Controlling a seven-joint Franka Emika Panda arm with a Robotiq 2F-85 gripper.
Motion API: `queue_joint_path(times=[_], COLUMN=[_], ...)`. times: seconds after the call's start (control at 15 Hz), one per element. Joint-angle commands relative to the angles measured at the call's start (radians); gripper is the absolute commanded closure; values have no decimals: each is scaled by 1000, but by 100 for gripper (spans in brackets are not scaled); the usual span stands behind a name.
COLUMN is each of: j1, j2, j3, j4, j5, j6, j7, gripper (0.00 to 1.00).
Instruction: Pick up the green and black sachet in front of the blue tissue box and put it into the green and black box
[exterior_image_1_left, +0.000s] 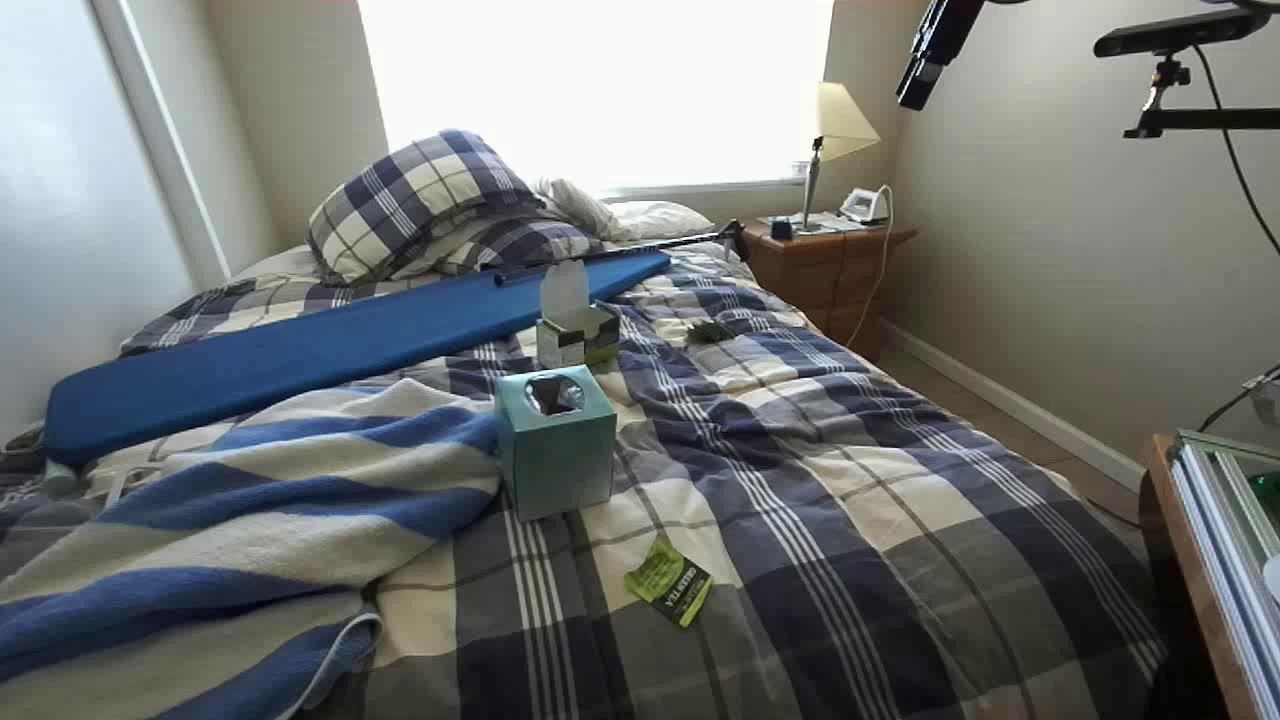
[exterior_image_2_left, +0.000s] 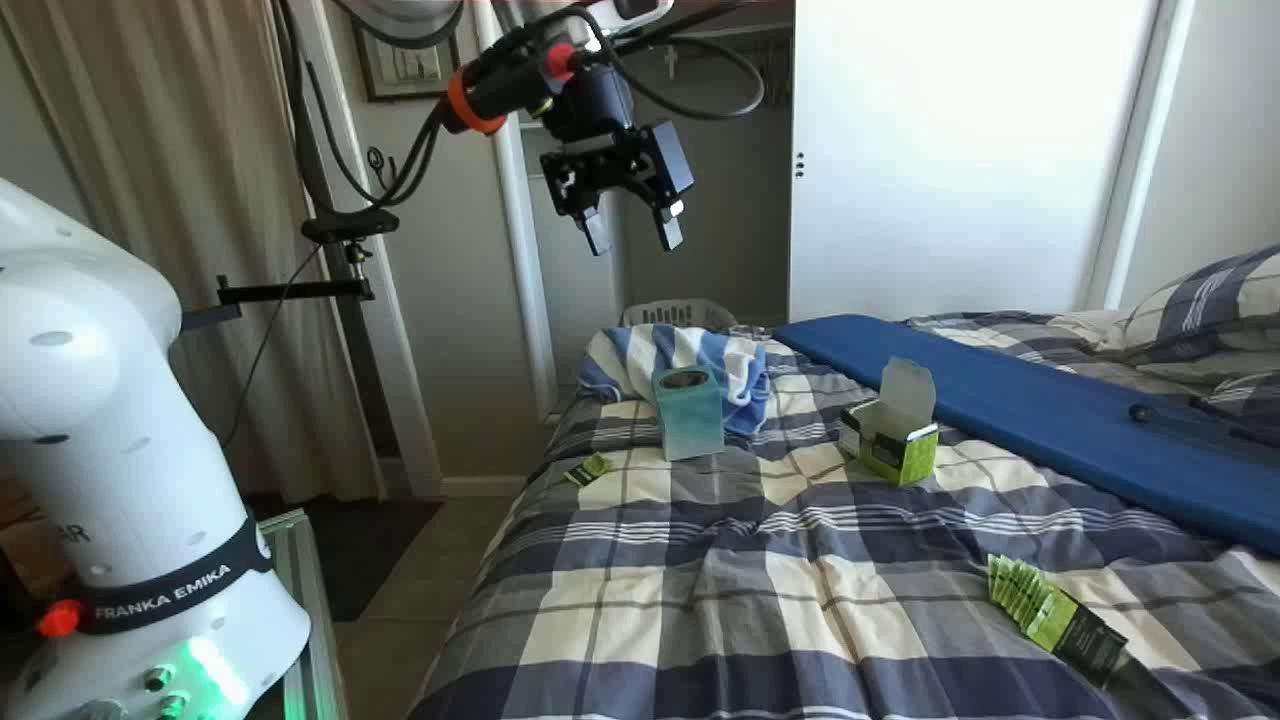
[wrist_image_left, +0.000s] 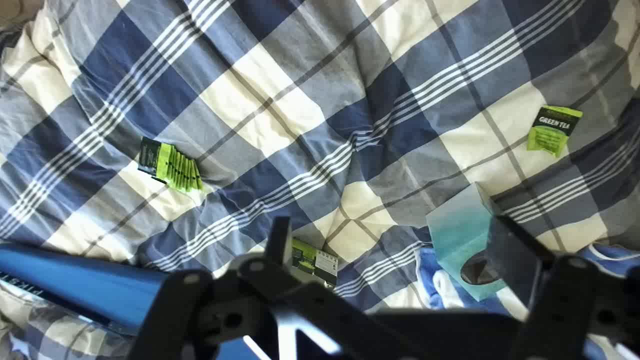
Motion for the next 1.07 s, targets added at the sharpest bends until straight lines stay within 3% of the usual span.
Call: queue_joint_path(times=[0.0, 0.47, 0.73, 1.0], j1=[-8, -8, 127, 274], j2=[1, 1, 69, 199], j3=[8, 8, 12, -3], j4=[2, 2, 8, 7], j5=[7, 7, 74, 233], j6=[-3, -3, 27, 122], j7=[-5, -4, -143, -295], gripper=[0, 0, 0, 0])
